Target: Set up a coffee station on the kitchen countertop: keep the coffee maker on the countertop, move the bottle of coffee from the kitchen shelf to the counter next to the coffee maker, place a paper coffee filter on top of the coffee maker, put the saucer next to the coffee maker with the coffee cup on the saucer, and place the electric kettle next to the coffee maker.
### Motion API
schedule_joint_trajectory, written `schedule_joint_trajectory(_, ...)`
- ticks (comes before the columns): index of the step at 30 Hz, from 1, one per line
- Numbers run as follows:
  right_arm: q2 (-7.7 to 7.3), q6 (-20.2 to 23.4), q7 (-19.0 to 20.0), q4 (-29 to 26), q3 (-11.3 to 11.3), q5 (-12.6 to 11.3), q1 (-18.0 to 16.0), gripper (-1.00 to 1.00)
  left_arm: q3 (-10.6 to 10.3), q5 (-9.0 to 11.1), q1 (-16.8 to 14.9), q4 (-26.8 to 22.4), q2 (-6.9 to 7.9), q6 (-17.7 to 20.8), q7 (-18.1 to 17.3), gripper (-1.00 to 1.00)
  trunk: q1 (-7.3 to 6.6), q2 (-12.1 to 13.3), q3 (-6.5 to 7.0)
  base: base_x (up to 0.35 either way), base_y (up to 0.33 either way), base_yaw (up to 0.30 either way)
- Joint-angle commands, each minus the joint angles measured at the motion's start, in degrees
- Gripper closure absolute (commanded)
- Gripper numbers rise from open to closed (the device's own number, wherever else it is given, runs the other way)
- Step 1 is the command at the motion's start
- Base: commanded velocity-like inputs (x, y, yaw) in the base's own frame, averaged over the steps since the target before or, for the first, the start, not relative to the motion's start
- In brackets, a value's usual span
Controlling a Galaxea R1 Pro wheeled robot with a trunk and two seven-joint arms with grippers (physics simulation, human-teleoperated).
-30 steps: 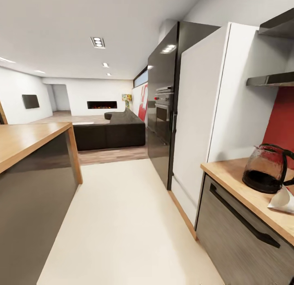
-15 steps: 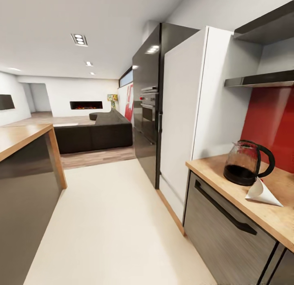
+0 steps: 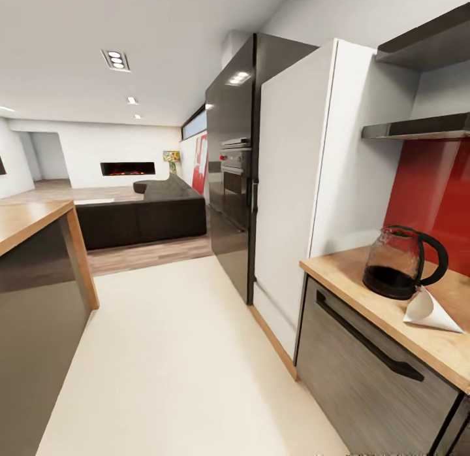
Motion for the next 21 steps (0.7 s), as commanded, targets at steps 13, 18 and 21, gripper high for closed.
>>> schedule_joint_trajectory(13,-0.01,0.01,0.00,-0.01,0.03,0.19,-0.03,-1.00,0.05,0.00,0.03,-0.10,-0.01,-0.01,-0.01,-1.00,0.00,-0.03,-0.05,0.003,0.003,-0.244)
schedule_joint_trajectory(18,-0.01,0.01,0.00,-0.01,0.03,0.18,-0.03,-1.00,0.05,-0.03,0.03,-0.10,-0.01,-0.01,-0.01,-1.00,0.00,-0.03,-0.05,0.000,0.000,-0.250)
schedule_joint_trajectory(21,-0.01,0.01,0.00,-0.01,0.03,0.18,-0.03,-1.00,0.05,-0.03,0.03,-0.10,-0.01,-0.01,-0.01,-1.00,0.00,-0.03,-0.05,0.000,0.000,-0.250)
